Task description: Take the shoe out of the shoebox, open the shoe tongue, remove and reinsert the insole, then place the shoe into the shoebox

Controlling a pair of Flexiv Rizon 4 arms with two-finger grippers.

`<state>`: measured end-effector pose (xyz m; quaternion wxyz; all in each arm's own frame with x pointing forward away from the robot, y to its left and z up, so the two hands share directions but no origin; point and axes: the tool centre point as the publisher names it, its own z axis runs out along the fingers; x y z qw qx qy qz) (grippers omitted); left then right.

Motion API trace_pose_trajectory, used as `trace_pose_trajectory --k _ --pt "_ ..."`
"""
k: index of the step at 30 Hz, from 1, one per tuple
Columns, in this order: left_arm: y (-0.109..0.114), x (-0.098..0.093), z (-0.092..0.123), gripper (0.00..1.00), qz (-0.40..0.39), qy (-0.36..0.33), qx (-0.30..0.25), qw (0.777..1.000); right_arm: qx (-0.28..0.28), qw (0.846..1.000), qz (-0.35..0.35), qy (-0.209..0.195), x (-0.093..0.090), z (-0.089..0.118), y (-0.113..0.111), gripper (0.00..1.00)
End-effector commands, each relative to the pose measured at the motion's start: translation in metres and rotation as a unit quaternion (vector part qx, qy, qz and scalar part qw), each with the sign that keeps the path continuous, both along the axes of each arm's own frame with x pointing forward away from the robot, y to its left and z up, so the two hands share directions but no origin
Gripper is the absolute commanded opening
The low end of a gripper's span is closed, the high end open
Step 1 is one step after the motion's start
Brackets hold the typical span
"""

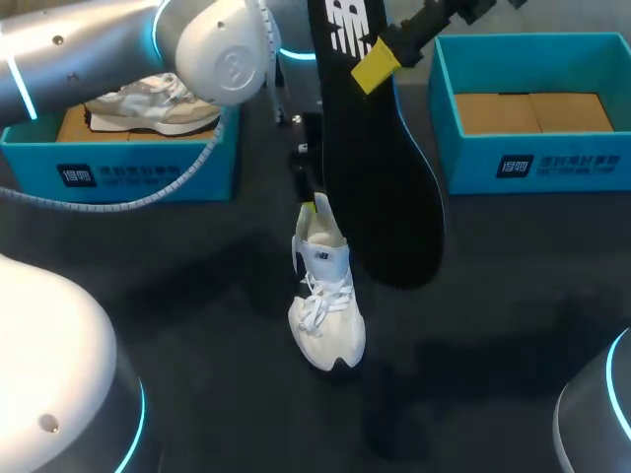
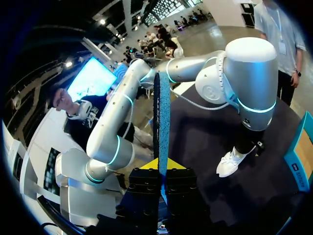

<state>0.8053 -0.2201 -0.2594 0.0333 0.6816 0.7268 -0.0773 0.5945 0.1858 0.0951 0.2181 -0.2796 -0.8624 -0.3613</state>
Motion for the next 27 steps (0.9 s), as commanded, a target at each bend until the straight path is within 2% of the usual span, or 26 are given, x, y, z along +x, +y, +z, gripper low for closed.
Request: trace_pose_trajectory --k 1,10,13,18,27 --pt "0.000 0.005 0.003 1.00 0.015 0.006 -0.043 0.999 0.009 1.000 -0.004 0.002 0.009 0.002 -0.006 0.00" --pt "0.004 0.018 0.032 1.00 0.050 0.003 -0.154 0.987 0.023 1.000 -0.004 -0.009 0.036 0.017 -0.031 0.00" --pt "0.008 0.021 0.043 1.00 0.062 0.004 -0.190 0.980 0.016 1.000 0.008 0.000 0.045 0.018 -0.041 0.00" --pt "0.014 0.025 0.057 1.00 0.070 0.017 -0.230 0.970 0.016 0.999 0.018 0.028 0.059 0.017 -0.053 0.00" --pt "0.020 0.026 0.102 1.00 0.068 0.009 -0.375 0.925 0.015 0.994 0.012 0.106 0.084 0.006 -0.075 0.00"
